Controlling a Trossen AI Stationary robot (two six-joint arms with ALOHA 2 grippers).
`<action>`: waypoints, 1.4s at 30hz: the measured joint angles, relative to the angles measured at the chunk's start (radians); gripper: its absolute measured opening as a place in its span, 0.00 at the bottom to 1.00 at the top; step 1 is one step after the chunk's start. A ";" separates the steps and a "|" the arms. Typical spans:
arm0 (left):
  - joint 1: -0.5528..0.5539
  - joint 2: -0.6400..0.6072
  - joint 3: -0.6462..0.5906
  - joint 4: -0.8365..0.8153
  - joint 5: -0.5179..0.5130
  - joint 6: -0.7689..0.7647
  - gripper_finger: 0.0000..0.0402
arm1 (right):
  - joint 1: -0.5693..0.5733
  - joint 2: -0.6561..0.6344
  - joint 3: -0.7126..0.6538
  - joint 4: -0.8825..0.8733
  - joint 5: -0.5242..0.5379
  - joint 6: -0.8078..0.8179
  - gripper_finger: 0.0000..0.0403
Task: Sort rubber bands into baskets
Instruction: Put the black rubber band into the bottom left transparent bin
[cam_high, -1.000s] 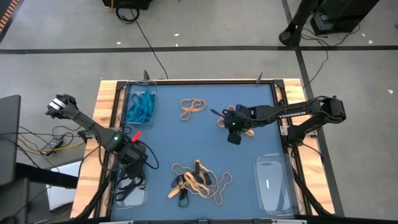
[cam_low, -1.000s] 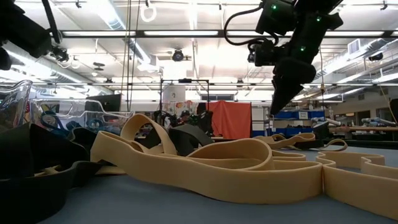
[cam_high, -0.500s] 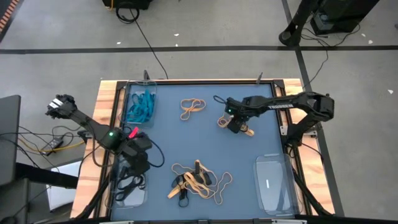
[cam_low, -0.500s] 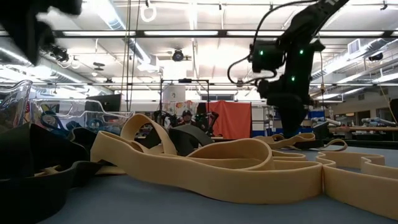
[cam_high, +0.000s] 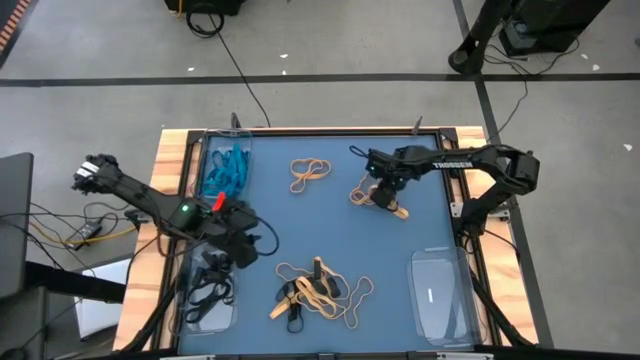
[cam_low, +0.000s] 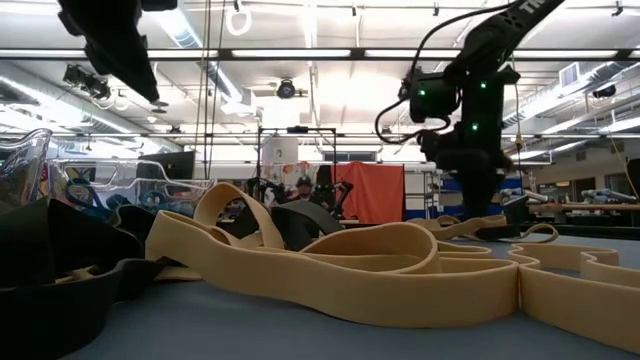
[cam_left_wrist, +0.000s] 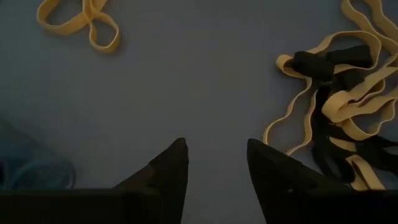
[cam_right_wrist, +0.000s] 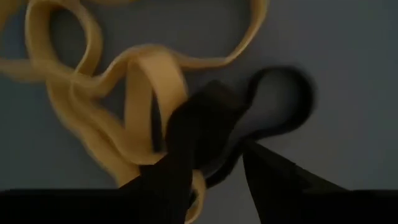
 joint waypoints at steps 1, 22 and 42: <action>0.006 0.000 -0.009 0.019 -0.001 0.012 0.42 | 0.001 0.000 -0.005 -0.001 -0.016 -0.001 0.37; 0.112 0.000 -0.260 0.575 0.007 0.250 0.42 | 0.018 0.003 -0.022 0.048 -0.067 -0.010 0.09; 0.128 0.229 -0.498 1.633 -0.159 0.679 0.42 | 0.280 0.001 -0.002 0.295 -0.104 0.016 0.01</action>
